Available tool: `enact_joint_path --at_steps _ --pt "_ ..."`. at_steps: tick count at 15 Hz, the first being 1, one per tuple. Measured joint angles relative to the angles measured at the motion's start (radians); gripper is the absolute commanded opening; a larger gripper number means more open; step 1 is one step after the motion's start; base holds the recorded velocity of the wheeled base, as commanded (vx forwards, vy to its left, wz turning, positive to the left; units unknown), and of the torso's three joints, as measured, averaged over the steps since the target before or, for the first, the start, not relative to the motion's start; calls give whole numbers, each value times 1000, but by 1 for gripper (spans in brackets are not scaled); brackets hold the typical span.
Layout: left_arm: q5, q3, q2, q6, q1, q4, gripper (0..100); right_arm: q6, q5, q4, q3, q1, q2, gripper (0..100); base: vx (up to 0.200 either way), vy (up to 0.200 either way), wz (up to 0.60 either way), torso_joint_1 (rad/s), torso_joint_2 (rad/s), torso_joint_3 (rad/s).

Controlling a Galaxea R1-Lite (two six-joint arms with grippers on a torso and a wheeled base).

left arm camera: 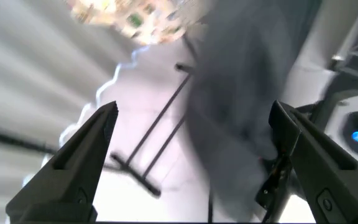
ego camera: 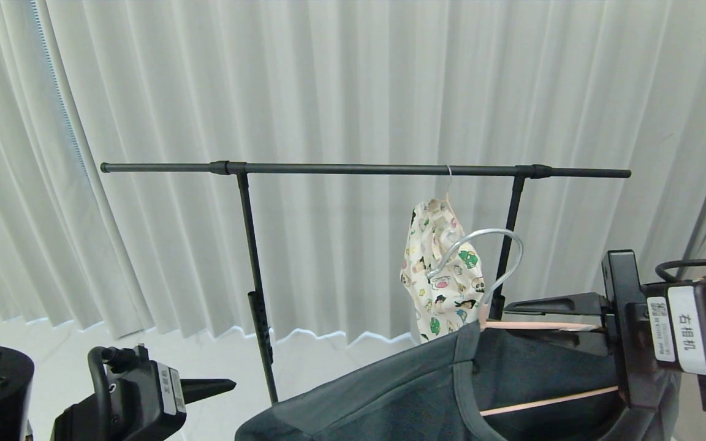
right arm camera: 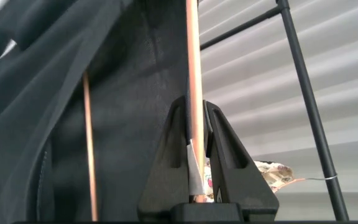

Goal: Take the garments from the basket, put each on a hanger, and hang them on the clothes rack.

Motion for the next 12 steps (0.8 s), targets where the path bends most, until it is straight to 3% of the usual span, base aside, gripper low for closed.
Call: enact_joint_path --at_steps 8,9,12 --pt "-11 15 91 -16 77 -25 100 -3 9 -34 0 -1 -1 0 0 0 0 0 0 0" --pt "-15 16 95 -28 86 -28 0 -3 9 -34 0 -1 -1 0 0 0 0 0 0 0" --pt "-15 15 99 -36 114 -29 0 -4 9 -35 1 -4 -1 0 0 0 0 0 0 0"
